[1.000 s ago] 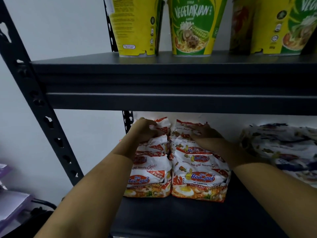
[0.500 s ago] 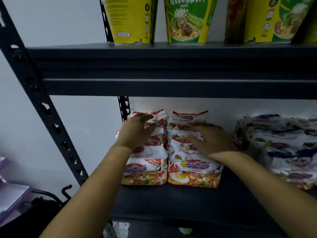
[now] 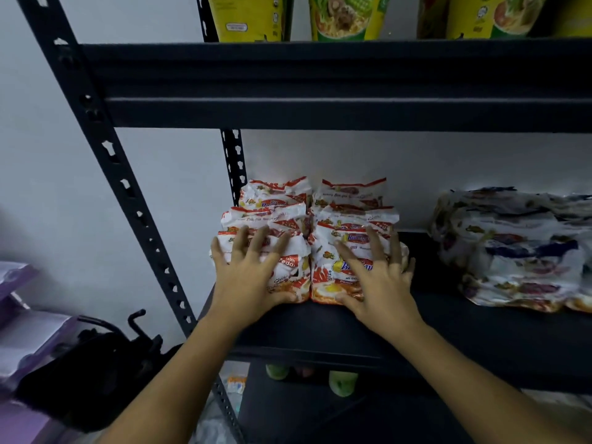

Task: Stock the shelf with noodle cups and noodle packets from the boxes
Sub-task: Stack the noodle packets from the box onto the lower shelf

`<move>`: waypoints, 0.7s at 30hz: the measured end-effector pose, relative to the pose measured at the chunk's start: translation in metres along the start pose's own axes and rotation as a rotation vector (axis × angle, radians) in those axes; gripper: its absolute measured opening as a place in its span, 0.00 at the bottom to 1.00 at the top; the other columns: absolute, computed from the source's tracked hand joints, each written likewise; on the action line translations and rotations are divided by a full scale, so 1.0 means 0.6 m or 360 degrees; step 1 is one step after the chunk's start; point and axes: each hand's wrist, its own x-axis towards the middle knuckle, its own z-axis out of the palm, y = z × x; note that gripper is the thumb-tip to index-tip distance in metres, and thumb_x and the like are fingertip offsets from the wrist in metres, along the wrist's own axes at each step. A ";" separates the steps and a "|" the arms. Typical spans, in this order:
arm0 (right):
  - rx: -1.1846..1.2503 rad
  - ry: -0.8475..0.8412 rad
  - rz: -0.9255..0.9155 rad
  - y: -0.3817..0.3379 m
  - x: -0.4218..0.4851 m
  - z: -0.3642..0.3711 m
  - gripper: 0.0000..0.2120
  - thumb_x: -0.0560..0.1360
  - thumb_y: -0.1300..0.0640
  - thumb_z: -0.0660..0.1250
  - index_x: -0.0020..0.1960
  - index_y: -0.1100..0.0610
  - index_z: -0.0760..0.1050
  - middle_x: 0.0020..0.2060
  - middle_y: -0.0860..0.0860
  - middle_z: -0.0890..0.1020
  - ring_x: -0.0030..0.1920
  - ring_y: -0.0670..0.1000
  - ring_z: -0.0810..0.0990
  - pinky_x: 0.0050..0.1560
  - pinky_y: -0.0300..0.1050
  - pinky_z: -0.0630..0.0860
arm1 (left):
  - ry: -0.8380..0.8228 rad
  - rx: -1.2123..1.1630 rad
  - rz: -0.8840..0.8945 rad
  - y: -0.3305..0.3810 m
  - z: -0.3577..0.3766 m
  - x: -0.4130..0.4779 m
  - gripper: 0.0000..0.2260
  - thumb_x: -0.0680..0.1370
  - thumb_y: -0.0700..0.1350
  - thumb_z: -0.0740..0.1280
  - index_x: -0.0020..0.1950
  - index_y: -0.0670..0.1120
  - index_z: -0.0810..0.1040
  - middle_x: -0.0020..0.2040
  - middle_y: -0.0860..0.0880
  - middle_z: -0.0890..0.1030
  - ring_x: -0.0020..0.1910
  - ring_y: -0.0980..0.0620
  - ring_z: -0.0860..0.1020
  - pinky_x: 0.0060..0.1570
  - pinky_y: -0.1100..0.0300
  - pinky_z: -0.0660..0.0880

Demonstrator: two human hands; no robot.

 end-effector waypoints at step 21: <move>0.0022 0.0031 -0.0070 0.020 0.029 0.014 0.45 0.72 0.35 0.72 0.80 0.34 0.48 0.81 0.53 0.52 0.80 0.65 0.41 0.73 0.75 0.58 | 0.0082 0.0088 0.0189 -0.016 0.024 0.040 0.47 0.71 0.76 0.64 0.83 0.59 0.50 0.80 0.47 0.66 0.80 0.39 0.60 0.73 0.25 0.49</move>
